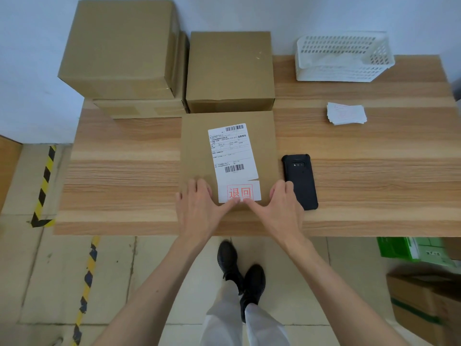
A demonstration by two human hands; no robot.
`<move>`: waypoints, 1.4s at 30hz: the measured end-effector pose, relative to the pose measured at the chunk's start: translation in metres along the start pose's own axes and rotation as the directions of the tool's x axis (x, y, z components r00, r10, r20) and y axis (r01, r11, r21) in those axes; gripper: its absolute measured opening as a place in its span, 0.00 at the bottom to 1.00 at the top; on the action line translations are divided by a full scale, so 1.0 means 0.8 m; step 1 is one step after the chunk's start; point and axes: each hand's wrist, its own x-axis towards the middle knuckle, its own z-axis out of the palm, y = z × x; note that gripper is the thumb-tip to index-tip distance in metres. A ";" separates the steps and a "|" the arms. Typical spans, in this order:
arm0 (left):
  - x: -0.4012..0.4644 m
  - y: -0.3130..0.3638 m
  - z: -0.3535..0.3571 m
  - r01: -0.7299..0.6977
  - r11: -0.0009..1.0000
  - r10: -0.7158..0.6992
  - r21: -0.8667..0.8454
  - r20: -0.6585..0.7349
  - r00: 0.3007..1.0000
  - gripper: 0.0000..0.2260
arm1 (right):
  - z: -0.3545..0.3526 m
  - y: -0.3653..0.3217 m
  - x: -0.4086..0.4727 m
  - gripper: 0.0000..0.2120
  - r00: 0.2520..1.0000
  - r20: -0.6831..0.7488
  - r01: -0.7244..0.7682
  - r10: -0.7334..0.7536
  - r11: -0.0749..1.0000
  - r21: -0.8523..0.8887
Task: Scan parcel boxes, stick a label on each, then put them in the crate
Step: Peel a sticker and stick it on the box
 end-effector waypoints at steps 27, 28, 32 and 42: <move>0.051 -0.063 -0.002 0.321 0.446 -0.132 -0.836 0.293 0.947 0.20 | 0.006 0.027 0.066 0.18 0.963 0.264 -0.228 0.044 0.653 0.722; 0.050 -0.062 -0.005 0.318 0.440 -0.128 -0.840 0.292 0.948 0.19 | 0.004 0.027 0.064 0.17 0.965 0.259 -0.224 0.042 0.646 0.730; 0.037 -0.047 -0.023 0.297 0.458 -0.135 -0.838 0.264 0.955 0.18 | -0.022 0.022 0.055 0.19 0.975 0.221 -0.188 0.025 0.626 0.757; 0.013 0.078 -0.157 0.093 0.572 -0.022 -0.815 0.098 0.995 0.19 | -0.202 -0.008 0.019 0.15 0.996 0.076 -0.035 -0.054 0.546 0.837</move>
